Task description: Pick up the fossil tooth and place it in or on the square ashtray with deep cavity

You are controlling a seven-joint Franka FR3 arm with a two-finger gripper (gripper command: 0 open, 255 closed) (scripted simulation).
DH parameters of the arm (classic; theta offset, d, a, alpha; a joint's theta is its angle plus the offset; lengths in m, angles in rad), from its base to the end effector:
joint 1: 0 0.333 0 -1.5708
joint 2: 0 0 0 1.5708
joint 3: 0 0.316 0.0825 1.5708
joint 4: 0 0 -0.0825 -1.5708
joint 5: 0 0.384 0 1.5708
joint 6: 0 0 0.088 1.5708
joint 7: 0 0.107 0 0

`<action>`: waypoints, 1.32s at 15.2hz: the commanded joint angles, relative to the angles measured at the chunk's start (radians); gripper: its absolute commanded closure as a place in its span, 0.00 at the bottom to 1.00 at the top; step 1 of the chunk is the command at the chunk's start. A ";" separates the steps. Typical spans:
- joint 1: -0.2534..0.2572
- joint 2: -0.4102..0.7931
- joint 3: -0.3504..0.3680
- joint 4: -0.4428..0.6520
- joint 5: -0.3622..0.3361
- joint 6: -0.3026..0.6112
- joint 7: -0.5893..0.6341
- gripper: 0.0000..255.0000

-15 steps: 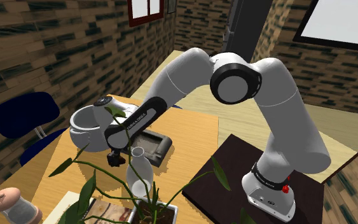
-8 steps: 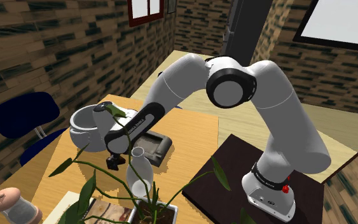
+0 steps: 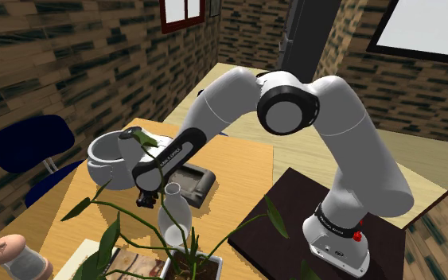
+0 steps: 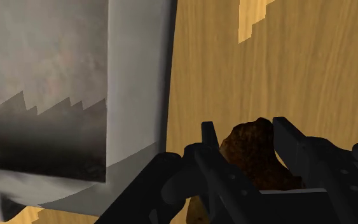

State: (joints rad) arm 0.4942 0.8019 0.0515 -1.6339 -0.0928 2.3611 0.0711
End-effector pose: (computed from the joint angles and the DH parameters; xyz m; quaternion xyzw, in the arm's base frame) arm 0.5805 0.3470 0.1420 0.9646 0.2611 -0.0309 0.0231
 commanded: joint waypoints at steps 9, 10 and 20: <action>0.000 -0.032 0.000 -0.022 0.000 -0.020 0.001 1.00; 0.000 -0.042 0.000 -0.024 0.001 -0.028 0.001 1.00; -0.004 -0.119 0.005 -0.034 0.006 -0.094 -0.005 1.00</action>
State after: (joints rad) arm 0.4905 0.6828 0.0567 -1.6681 -0.0864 2.2670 0.0664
